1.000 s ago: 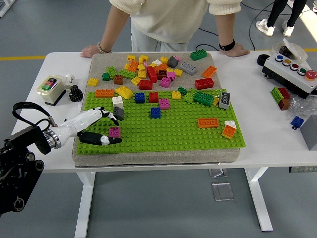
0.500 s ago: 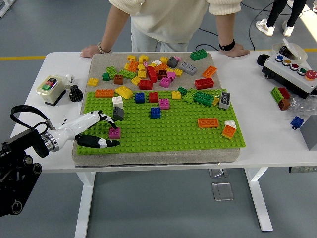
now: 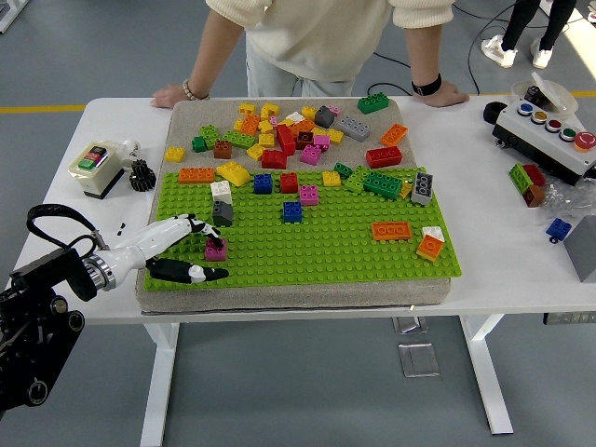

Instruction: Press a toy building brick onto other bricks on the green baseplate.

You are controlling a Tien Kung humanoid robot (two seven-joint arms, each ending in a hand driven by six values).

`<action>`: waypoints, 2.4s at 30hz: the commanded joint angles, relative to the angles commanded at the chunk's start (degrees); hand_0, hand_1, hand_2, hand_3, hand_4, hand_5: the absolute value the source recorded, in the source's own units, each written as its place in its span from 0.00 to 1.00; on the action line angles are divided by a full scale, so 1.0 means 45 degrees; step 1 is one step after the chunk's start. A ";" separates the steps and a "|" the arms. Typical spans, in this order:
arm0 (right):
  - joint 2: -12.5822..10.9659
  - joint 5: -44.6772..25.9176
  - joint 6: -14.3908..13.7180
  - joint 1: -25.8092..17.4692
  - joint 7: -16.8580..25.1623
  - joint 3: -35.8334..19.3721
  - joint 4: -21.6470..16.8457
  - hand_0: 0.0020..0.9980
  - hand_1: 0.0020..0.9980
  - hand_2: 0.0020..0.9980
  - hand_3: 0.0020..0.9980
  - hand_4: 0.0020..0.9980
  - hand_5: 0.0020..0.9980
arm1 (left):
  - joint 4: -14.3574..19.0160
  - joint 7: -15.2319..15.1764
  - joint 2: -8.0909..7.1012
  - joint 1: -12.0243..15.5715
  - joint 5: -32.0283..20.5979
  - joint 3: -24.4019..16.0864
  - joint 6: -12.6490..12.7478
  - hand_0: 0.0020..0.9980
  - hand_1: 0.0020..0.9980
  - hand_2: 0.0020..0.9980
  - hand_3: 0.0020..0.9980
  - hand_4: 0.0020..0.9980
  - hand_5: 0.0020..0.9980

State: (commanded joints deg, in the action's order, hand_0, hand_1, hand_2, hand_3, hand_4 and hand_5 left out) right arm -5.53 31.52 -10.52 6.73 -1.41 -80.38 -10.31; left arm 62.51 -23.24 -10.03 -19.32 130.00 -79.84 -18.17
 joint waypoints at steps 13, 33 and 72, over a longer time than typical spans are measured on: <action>0.0010 -0.0012 -0.0022 -0.0010 -0.0002 0.0054 0.0000 0.73 0.66 0.71 0.58 0.92 0.50 | -0.0387 -0.0015 0.0097 -0.0047 0.0000 0.0047 0.0272 1.00 0.85 0.84 0.64 1.00 0.75; 0.0038 -0.0029 -0.0018 -0.0025 0.0025 0.0118 0.0000 0.73 0.66 0.71 0.58 0.92 0.50 | -0.0711 -0.0016 0.0075 0.0043 0.0000 0.0029 0.0657 1.00 0.84 0.83 0.63 1.00 0.73; 0.0019 -0.0082 0.0045 0.0003 0.0063 -0.0025 0.0000 0.73 0.66 0.71 0.58 0.92 0.50 | 0.1049 0.0260 -0.0132 -0.0355 -0.0287 -0.0126 0.0606 0.97 0.76 0.75 0.68 1.00 0.68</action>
State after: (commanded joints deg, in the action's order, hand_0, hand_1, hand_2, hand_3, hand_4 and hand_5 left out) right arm -5.44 31.15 -10.32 6.74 -1.13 -80.49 -10.31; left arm 67.23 -22.07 -10.62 -20.91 128.71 -80.40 -15.44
